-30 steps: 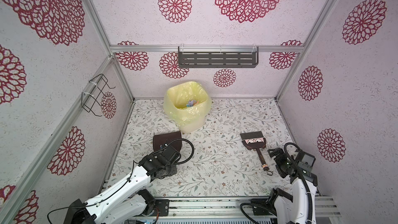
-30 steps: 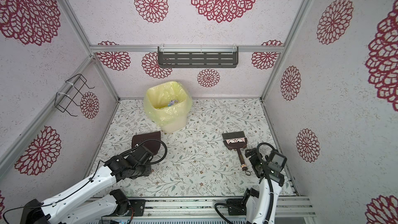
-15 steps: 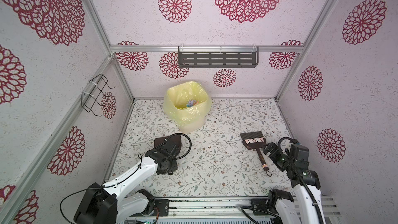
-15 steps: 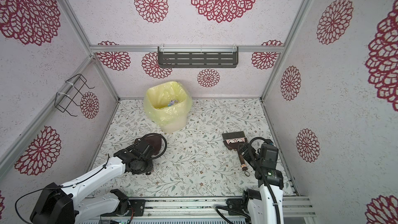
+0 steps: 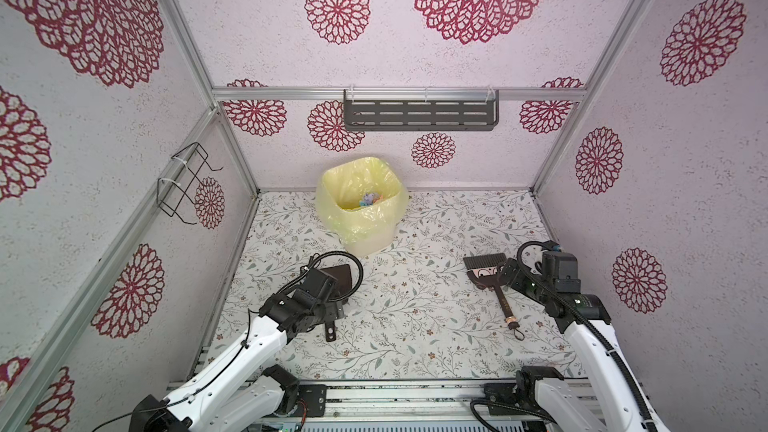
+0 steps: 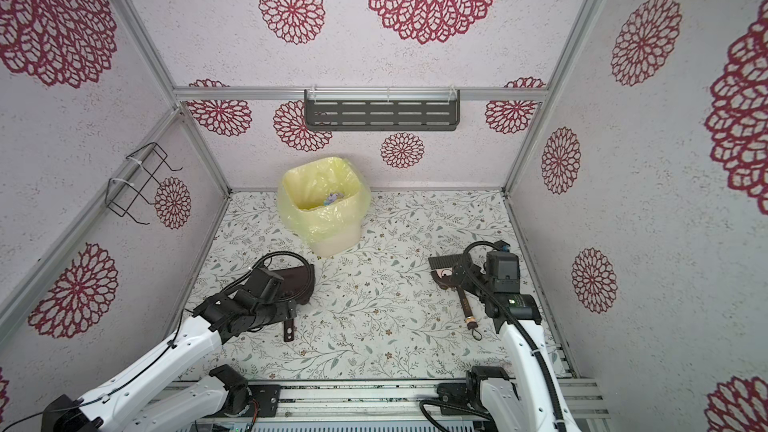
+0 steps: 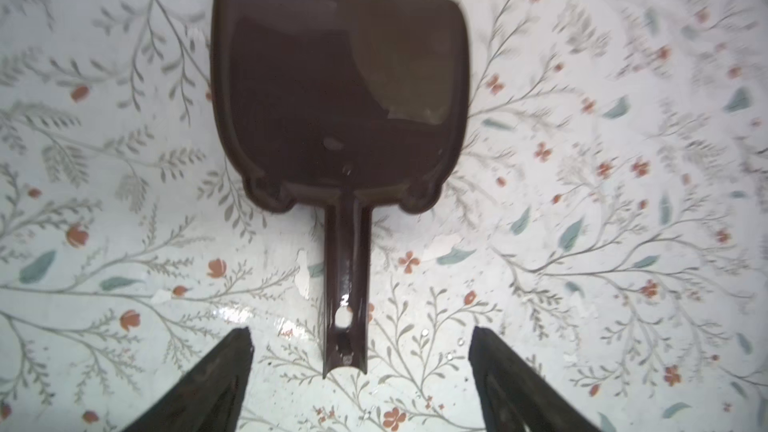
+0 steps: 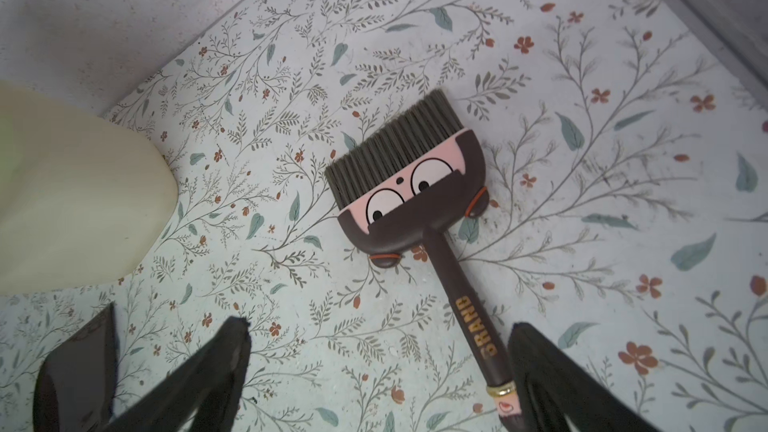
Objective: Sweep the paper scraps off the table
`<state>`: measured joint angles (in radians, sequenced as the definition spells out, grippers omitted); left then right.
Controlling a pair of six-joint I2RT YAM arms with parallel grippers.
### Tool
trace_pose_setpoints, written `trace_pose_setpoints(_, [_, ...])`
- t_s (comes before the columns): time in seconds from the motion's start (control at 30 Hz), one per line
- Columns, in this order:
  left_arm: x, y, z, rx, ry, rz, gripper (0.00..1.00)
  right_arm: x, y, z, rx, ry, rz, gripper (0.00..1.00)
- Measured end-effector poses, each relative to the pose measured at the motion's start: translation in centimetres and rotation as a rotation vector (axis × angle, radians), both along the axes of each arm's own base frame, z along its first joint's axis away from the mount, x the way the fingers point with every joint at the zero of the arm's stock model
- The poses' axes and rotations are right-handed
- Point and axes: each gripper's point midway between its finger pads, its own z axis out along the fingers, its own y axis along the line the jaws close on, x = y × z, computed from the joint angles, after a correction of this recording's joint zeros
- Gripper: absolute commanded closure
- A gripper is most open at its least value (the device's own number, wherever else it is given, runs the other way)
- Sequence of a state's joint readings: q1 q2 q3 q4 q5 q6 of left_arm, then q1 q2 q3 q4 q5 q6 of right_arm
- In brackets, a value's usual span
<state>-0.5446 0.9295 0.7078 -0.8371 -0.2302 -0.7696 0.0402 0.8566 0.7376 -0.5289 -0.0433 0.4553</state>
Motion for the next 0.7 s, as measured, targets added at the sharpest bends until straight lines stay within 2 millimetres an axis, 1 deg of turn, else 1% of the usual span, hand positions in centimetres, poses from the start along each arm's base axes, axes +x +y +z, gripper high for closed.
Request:
trace_pose_setpoints(0.03, [0.7, 0.0, 1.1, 0.008, -0.052, -0.018, 0.04, 0.5, 0.2, 0.0, -0.023, -0.009, 0.019, 0.01])
trace_pose_setpoints(0.1, [2.0, 0.0, 2.7, 0.045, -0.137, -0.056, 0.0, 1.6, 0.7, 0.1, -0.062, -0.023, 0.056, 0.01])
trace_pose_setpoints(0.2, [3.6, 0.8, 4.0, 0.127, -0.223, -0.091, 0.03, 3.4, 1.8, -0.2, -0.134, -0.045, 0.12, 0.01])
trace_pose_setpoints(0.3, [5.6, 2.6, 5.2, 0.207, -0.308, -0.083, 0.03, 5.2, 2.8, -0.5, -0.193, -0.105, 0.182, 0.01])
trace_pose_setpoints(0.37, [6.7, 4.1, 5.8, 0.245, -0.359, -0.054, 0.03, 5.8, 3.0, -1.1, -0.227, -0.154, 0.205, 0.01])
trace_pose_setpoints(0.43, [7.8, 6.2, 5.9, 0.278, -0.404, -0.009, 0.03, 6.1, 2.8, -2.1, -0.271, -0.198, 0.216, 0.01])
trace_pose_setpoints(0.53, [9.1, 9.3, 5.6, 0.313, -0.442, 0.06, 0.03, 6.5, 2.1, -3.8, -0.346, -0.235, 0.218, 0.01])
trace_pose_setpoints(0.6, [10.0, 11.0, 5.3, 0.335, -0.466, 0.093, 0.03, 6.9, 1.7, -4.9, -0.396, -0.243, 0.217, 0.01])
trace_pose_setpoints(0.7, [11.5, 12.4, 4.3, 0.356, -0.498, 0.106, 0.03, 7.7, 1.0, -6.2, -0.463, -0.26, 0.209, 0.01])
